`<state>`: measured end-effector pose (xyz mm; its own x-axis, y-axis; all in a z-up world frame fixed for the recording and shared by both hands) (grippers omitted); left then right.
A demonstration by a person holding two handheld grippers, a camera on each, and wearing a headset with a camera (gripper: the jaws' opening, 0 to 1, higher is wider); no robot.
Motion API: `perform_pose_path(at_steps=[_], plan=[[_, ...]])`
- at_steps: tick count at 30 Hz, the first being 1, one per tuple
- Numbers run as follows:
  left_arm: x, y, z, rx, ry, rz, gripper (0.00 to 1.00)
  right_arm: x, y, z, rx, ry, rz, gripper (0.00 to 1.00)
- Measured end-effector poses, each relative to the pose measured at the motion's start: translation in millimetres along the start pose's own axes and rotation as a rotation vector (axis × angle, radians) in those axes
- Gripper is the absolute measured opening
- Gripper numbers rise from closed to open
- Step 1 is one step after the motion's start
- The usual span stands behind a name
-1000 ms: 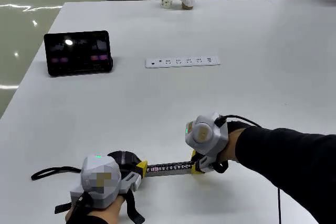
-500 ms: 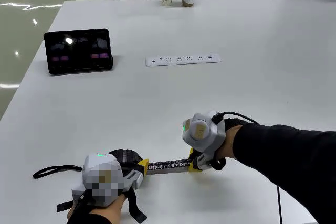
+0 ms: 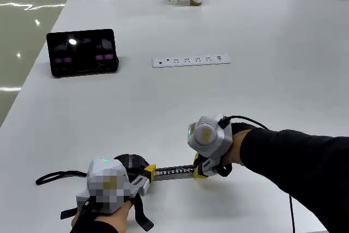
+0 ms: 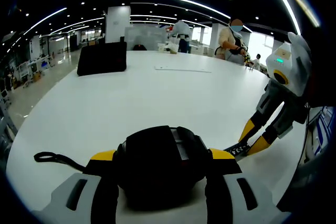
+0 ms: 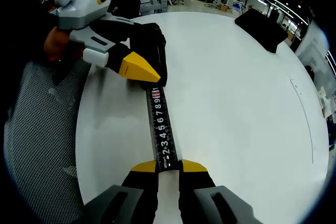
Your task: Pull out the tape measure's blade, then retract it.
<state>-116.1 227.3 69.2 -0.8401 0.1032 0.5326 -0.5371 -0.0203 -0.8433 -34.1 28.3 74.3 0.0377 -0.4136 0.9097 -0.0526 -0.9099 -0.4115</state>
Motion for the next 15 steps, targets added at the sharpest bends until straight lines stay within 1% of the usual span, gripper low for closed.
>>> perform_pose_path(at_steps=[5,15], plan=[[0.1,-0.2,-0.1,0.0,0.002,-0.003,0.62,-1.0,-2.0,0.9,0.002,-0.011,0.0,0.11],[-0.1,-0.3,-1.1,0.008,0.007,-0.008,0.62,-3.0,-7.0,-0.7,0.009,-0.007,-0.003,0.11]])
Point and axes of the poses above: the centre of the closed fingertips' face, and the gripper's own axes: x roughly backward along the fingers, z roughly to its right, y roughly out of its underside, the point moved 10 cm from there along x, roughly backward along the fingers, and after that the axes turned 1 degree about -x, right-handed, at the moved point
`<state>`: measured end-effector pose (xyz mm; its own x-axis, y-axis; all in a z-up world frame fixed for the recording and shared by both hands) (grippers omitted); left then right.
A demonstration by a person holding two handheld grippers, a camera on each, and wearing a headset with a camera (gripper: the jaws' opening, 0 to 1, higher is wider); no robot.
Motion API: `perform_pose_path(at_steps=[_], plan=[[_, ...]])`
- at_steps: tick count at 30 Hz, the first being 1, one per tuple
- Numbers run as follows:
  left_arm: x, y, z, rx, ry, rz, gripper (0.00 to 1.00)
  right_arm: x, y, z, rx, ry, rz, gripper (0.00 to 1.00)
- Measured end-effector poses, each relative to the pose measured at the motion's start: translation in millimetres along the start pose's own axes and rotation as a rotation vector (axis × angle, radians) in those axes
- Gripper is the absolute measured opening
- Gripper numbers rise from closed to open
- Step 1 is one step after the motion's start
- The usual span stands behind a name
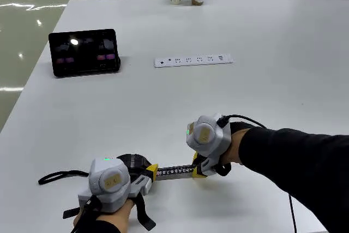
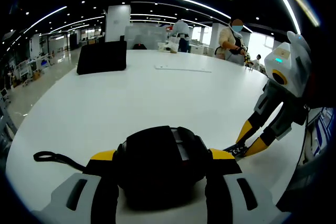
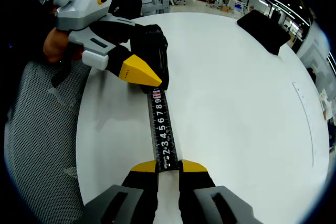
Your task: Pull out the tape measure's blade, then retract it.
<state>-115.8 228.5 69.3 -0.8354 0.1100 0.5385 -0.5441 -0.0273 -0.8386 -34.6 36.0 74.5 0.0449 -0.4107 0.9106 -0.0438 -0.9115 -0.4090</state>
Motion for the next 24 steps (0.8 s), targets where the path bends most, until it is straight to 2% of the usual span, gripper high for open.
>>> perform_pose_path(at_steps=[12,24], plan=[[0.2,-0.5,-0.2,-0.001,0.007,-0.007,0.62,-1.4,-3.1,-1.3,-0.003,0.003,0.009,0.11],[0.7,-0.8,-1.6,-0.003,0.022,-0.01,0.62,-3.1,-5.4,-1.5,0.035,-0.005,0.029,0.11]])
Point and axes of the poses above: the centre of the closed fingertips' face, and the gripper's own axes: x roughly backward along the fingers, z roughly to its right, y roughly out of its underside, the point moved 10 cm from there along x, roughly backward along the fingers, and after that the axes turned 1 degree about -x, right-handed, at the moved point
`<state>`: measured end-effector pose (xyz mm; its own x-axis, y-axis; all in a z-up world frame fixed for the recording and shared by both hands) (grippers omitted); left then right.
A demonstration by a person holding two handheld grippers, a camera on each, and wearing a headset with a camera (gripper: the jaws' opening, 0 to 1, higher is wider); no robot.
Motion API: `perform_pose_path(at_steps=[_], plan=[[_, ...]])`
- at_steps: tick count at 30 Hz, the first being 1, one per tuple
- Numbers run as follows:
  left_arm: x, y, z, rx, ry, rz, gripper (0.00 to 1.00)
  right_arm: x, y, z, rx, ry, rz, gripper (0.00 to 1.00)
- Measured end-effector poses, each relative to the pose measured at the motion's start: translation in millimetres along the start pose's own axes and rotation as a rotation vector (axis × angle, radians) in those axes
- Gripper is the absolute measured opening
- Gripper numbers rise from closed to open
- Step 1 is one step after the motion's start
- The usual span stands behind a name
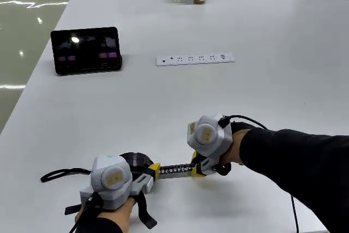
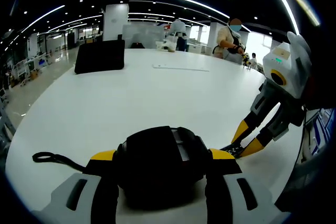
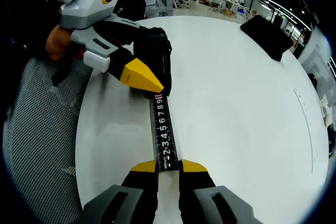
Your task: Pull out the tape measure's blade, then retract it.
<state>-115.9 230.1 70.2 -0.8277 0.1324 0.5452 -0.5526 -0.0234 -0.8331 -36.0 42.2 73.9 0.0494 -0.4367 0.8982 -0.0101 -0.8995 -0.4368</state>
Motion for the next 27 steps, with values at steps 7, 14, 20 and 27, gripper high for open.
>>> perform_pose_path(at_steps=[7,14,20,27], plan=[[0.3,0.2,-0.9,0.007,0.005,0.002,0.62,-2.0,-2.6,1.0,-0.01,-0.006,0.011,0.11],[1.3,-0.3,-3.1,0.029,0.02,0.001,0.62,-4.8,-5.1,1.6,-0.011,-0.01,0.028,0.12],[1.0,-0.1,-3.4,0.031,0.026,0.0,0.62,-5.3,-5.0,2.6,-0.01,-0.015,0.05,0.12],[0.9,0.1,-4.4,0.035,0.036,-0.001,0.62,-6.9,-6.1,2.7,-0.024,-0.021,0.07,0.12]])
Point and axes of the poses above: the centre of the closed fingertips' face, and the gripper's own axes: x roughly backward along the fingers, z roughly to its right, y roughly out of its underside, the point moved 10 cm from there along x, roughly backward along the fingers, and after that the axes turned 1 degree about -x, right-handed, at the moved point
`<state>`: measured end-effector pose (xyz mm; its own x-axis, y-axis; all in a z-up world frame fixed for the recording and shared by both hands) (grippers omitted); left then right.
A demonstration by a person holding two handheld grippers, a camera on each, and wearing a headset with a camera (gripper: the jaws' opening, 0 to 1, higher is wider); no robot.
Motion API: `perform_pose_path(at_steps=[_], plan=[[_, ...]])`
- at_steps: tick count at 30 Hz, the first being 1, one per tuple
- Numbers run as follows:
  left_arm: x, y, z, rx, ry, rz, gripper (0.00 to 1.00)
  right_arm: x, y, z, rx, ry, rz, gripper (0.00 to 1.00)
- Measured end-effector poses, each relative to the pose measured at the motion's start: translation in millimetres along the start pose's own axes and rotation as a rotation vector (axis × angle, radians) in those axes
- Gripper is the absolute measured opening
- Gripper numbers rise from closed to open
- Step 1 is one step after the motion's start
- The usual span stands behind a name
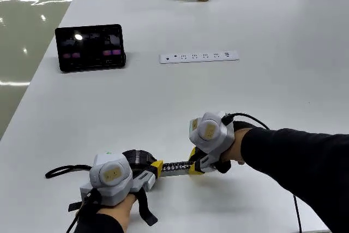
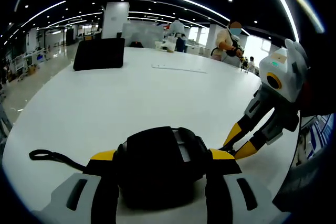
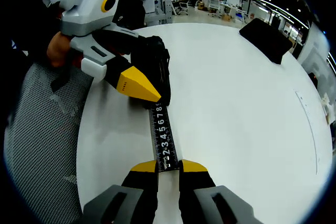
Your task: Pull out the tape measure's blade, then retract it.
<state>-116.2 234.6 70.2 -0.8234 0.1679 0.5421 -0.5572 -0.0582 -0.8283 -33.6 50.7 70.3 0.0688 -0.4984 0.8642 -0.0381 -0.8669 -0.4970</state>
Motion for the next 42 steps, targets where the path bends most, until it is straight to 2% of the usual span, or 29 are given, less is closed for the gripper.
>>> perform_pose_path(at_steps=[8,42], plan=[[0.0,0.1,-0.2,0.003,0.002,-0.001,0.61,-3.5,-3.6,-2.0,-0.007,0.003,0.027,0.12],[0.2,-0.2,-0.4,0.006,0.007,-0.003,0.62,-17.0,-24.5,-8.4,-0.014,-0.007,0.073,0.12]])
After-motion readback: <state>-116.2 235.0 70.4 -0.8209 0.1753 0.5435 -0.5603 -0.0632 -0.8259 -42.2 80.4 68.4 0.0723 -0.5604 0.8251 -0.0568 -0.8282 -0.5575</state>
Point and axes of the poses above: the centre of the closed fingertips' face, and the gripper's own axes: x roughly backward along the fingers, z roughly to its right, y roughly out of its underside, the point moved 10 cm from there along x, roughly backward along the fingers, and after that the axes turned 1 degree about -x, right-handed, at the moved point
